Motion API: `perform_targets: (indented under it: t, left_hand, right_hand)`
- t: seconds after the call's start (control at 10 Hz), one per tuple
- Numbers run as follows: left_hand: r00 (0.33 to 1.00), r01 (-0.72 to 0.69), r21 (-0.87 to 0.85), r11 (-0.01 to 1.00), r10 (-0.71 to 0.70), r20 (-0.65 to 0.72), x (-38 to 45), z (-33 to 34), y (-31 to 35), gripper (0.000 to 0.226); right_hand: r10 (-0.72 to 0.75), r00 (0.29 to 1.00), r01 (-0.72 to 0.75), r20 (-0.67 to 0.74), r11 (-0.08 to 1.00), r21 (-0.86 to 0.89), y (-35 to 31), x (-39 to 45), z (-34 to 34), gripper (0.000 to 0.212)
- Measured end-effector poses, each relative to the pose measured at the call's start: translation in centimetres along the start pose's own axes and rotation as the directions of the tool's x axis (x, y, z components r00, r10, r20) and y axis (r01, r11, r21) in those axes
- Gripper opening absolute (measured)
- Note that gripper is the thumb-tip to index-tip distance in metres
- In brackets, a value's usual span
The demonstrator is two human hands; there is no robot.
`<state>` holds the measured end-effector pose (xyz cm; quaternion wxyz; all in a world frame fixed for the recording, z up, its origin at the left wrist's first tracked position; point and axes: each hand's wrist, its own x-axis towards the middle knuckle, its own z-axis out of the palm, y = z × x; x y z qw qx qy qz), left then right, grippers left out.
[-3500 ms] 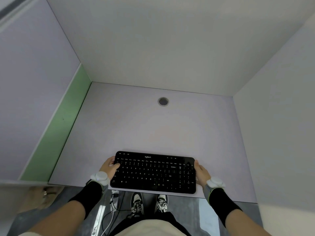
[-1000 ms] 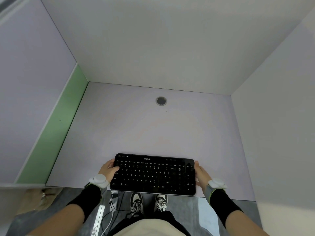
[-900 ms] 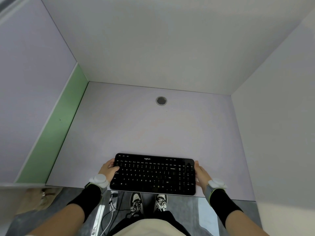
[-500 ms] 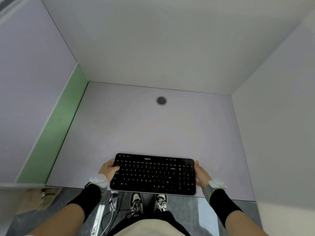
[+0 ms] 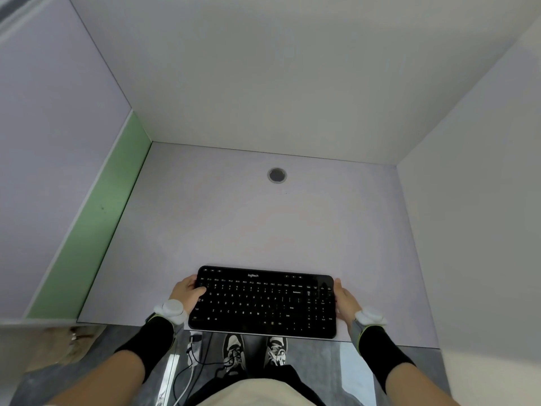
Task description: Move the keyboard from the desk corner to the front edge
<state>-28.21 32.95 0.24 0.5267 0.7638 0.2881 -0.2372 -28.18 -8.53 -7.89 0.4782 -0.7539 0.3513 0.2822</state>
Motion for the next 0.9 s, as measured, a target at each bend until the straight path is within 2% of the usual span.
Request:
perform_targets:
  t: [0.1,0.2,0.3,0.4,0.5,0.7,0.8,0.9]
  left_hand:
    - [1.0,0.005,0.027,1.0,-0.005,0.002,-0.1,-0.2,0.4,0.029]
    - [1.0,-0.009,0.019,1.0,0.009,0.007,-0.1,-0.4,0.8,0.018]
    - [1.0,-0.021,0.041,0.999,0.021,0.012,-0.2,-0.7,1.5,0.021]
    - [0.999,-0.035,0.075,0.997,0.035,0.004,-0.4,-1.0,1.9,0.029]
    - [0.998,-0.044,0.049,0.998,0.046,-0.032,-0.9,-1.2,2.8,0.046]
    - [0.989,-0.139,0.045,0.989,0.136,0.06,-0.7,-1.8,5.6,0.033]
    - [0.974,-0.209,0.033,0.977,0.205,0.097,-0.8,-1.7,7.8,0.027]
    - [0.951,-0.289,-0.027,0.957,0.29,0.109,-0.6,-1.4,9.6,0.024]
  right_hand:
    - [-0.016,0.999,0.017,0.033,0.999,-0.04,2.0,2.5,-0.1,0.135]
    - [0.026,1.0,-0.026,0.01,0.997,-0.073,2.0,2.6,-0.2,0.13]
    - [0.018,1.0,-0.02,-0.022,0.995,-0.102,0.4,0.8,-0.2,0.108]
    - [-0.044,0.996,0.034,-0.073,0.991,-0.132,-3.4,-3.4,-0.1,0.071]
    - [-0.085,0.991,0.069,-0.102,0.986,-0.154,-5.2,-4.9,-0.5,0.052]
    - [-0.196,0.98,0.191,-0.035,0.975,-0.117,-8.7,-6.3,-0.7,0.031]
    - [-0.251,0.968,0.251,0.012,0.967,-0.042,-11.0,-6.7,-0.7,0.018]
    - [-0.324,0.946,0.324,0.018,0.946,-0.019,-13.7,-7.6,-0.8,0.02]
